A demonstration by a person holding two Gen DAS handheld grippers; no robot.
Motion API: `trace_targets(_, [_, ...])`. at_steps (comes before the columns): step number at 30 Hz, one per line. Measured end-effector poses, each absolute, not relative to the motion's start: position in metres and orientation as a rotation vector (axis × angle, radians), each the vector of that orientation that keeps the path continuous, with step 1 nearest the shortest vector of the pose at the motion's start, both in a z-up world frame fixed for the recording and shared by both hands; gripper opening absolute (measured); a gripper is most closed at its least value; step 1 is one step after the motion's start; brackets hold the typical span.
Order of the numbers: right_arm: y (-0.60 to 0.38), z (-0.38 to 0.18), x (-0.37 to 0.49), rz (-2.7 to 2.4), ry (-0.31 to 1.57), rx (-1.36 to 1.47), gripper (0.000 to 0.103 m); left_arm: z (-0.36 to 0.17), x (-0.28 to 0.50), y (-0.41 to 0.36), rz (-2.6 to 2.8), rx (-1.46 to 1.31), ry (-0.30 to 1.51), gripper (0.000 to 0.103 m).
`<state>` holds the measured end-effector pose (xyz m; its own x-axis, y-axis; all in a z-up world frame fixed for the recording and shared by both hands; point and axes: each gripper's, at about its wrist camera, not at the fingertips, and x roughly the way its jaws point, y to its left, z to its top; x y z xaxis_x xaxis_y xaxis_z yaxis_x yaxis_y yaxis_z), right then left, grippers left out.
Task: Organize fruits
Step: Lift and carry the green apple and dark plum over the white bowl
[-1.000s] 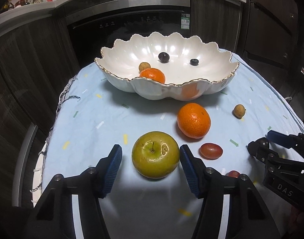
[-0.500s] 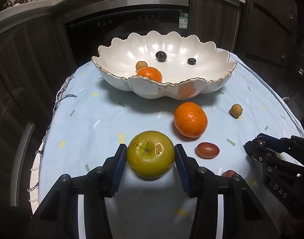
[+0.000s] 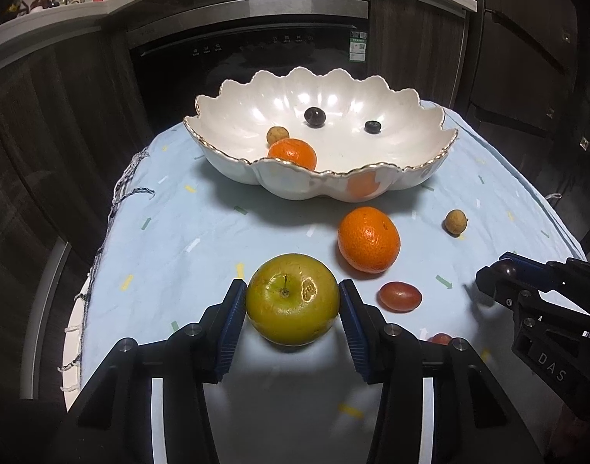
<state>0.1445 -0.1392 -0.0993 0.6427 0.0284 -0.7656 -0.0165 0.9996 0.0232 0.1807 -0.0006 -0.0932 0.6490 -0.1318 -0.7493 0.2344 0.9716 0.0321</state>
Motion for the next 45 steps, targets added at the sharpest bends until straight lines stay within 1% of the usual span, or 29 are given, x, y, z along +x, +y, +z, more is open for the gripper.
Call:
trace_targets(21, [-0.144, -0.052, 0.166, 0.055, 0.774, 0.011, 0.029, -0.057, 0.186, -0.004, -0.201, 0.124, 0.794, 0.048])
trace_targets(45, [-0.136, -0.012, 0.212, 0.077, 0.699, 0.005, 0.029, -0.012, 0.233, 0.003, -0.163, 0.127, 0.719, 0.048])
